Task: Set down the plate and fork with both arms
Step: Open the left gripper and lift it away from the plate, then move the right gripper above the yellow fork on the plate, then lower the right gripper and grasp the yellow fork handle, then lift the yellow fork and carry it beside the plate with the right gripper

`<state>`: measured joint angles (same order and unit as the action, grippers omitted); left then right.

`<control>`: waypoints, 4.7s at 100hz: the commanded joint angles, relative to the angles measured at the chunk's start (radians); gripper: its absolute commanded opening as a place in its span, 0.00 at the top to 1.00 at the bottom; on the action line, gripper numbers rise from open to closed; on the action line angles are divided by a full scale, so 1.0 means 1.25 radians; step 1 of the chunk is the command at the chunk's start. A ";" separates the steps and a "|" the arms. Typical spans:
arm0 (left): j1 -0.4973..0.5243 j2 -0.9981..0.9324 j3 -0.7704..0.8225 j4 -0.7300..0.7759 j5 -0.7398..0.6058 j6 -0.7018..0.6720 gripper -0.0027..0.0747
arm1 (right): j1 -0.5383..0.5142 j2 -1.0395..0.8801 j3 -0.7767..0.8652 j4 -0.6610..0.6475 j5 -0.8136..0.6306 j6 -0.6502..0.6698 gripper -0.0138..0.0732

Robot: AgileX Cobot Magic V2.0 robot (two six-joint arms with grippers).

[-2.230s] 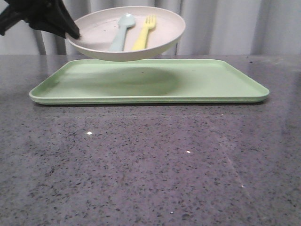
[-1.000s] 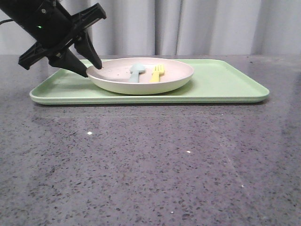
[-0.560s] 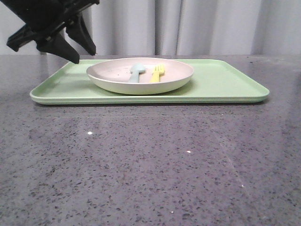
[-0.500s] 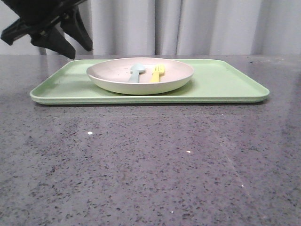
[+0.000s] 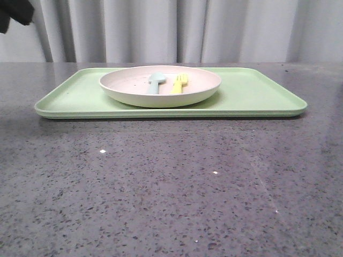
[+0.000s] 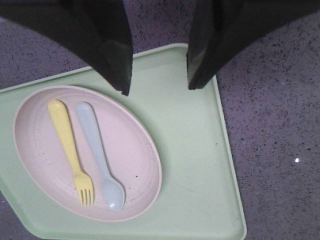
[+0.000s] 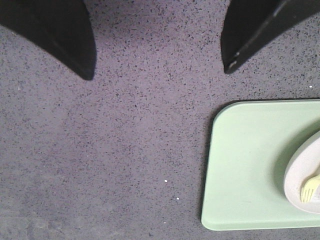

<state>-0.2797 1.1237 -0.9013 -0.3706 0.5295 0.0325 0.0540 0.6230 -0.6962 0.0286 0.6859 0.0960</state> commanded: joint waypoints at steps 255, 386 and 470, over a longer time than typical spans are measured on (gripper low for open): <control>0.084 -0.483 0.234 0.061 -0.013 -0.005 0.99 | 0.363 1.138 -1.090 0.040 0.388 0.186 0.23; 0.084 -0.483 0.234 0.060 -0.013 -0.005 0.99 | 0.368 1.170 -1.158 0.041 0.443 0.185 0.92; 0.084 -0.483 0.234 0.060 -0.015 -0.005 0.99 | 0.233 1.107 -1.163 0.001 0.529 0.148 0.92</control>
<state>-0.1782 0.5170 -0.5796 -0.2779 0.5807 0.0325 0.3525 2.0778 -2.1628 0.0442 1.2484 0.3096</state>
